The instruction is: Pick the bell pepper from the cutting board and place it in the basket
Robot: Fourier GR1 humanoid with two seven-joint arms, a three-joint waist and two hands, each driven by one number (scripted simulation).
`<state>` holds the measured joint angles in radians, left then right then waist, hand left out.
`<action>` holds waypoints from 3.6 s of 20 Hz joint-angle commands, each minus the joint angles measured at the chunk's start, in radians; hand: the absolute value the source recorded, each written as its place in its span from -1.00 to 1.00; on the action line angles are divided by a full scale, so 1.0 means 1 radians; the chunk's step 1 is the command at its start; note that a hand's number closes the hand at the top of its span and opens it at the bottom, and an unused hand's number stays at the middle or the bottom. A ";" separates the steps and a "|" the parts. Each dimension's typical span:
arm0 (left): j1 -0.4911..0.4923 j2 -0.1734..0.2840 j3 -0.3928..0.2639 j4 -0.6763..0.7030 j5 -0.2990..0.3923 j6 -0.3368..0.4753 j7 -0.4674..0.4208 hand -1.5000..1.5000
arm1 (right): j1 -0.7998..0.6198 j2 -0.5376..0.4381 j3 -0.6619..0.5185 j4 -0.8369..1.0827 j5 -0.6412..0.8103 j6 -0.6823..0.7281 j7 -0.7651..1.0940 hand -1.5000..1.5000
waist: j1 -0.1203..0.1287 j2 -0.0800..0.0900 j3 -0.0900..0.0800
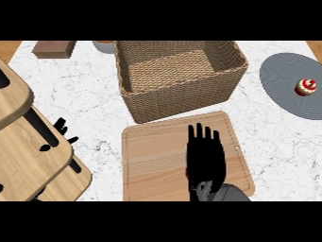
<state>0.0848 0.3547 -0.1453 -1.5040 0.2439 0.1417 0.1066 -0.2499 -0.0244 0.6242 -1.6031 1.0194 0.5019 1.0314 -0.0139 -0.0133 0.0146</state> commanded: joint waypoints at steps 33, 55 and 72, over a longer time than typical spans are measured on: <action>-0.013 -0.021 -0.072 0.091 -0.012 -0.017 0.122 0.00 | -0.098 0.024 0.316 0.087 -0.005 -0.128 -0.121 1.00 | 0.101 0.032 -0.012; -0.020 -0.016 -0.045 0.130 -0.014 0.010 0.129 0.00 | -0.595 0.024 0.076 -0.220 -0.144 -0.798 0.206 1.00 | 0.045 0.009 -0.018; 0.022 0.004 -0.034 0.096 -0.004 0.005 0.130 0.00 | -0.930 0.024 -0.310 0.218 -0.249 -0.728 0.088 1.00 | 0.040 0.021 -0.016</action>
<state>0.0375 0.3539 -0.1714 -1.4921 0.2320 0.1405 0.1366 -1.1586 -0.0042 0.3614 -1.4748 0.7822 -0.2255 1.0914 0.0268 -0.0058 0.0098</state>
